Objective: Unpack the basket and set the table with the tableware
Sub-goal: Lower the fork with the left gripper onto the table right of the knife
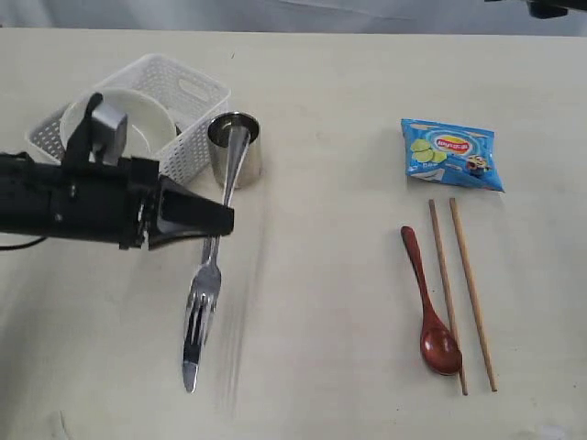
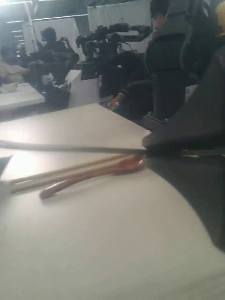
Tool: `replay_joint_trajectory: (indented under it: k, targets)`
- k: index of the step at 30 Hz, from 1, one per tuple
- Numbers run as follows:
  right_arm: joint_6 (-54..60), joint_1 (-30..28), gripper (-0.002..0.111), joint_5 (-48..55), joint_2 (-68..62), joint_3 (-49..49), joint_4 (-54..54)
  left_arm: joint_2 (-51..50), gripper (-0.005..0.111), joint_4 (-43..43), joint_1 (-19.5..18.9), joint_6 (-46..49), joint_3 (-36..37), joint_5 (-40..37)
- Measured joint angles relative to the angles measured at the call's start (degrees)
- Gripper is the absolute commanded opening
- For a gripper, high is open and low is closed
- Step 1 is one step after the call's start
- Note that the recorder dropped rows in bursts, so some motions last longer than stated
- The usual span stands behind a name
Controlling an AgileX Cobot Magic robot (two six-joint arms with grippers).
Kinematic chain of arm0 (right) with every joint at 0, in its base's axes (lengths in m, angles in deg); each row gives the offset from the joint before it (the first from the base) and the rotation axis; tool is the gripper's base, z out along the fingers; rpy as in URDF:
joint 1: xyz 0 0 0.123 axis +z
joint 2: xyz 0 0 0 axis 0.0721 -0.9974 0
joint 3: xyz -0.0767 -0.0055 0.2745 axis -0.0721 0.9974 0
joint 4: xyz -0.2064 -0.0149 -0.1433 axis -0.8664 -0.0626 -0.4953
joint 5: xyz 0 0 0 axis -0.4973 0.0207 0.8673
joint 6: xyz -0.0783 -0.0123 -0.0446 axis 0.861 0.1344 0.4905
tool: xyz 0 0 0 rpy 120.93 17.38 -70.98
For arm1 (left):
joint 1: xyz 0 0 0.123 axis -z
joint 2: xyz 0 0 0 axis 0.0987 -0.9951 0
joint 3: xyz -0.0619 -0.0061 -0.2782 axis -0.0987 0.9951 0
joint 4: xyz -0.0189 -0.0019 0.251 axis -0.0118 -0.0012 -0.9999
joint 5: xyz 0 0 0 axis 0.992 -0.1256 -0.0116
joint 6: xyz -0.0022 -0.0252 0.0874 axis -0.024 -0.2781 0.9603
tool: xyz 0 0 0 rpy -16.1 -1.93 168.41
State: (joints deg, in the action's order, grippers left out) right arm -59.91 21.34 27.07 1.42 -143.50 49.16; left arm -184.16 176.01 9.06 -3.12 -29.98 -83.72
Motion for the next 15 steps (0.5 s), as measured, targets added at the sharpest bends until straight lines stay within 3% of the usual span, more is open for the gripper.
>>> replay_joint_trajectory:
  k: [4, 11, 15]
  targets:
    - [0.41, 0.0, 0.052, -0.22, 0.0, 0.0, 0.0, 3.06, 0.0, 0.0, 3.66, -0.28, 2.33, 4.14]
    - [0.74, 0.0, 0.052, -0.22, 0.0, 0.0, 0.09, 16.18, 0.0, 0.49, 6.27, -7.24, 2.98, 18.28]
    - [0.85, 0.0, 0.052, -0.22, 0.0, 0.0, 0.22, 24.78, 0.0, 0.59, 11.22, -13.38, 2.98, 27.61]
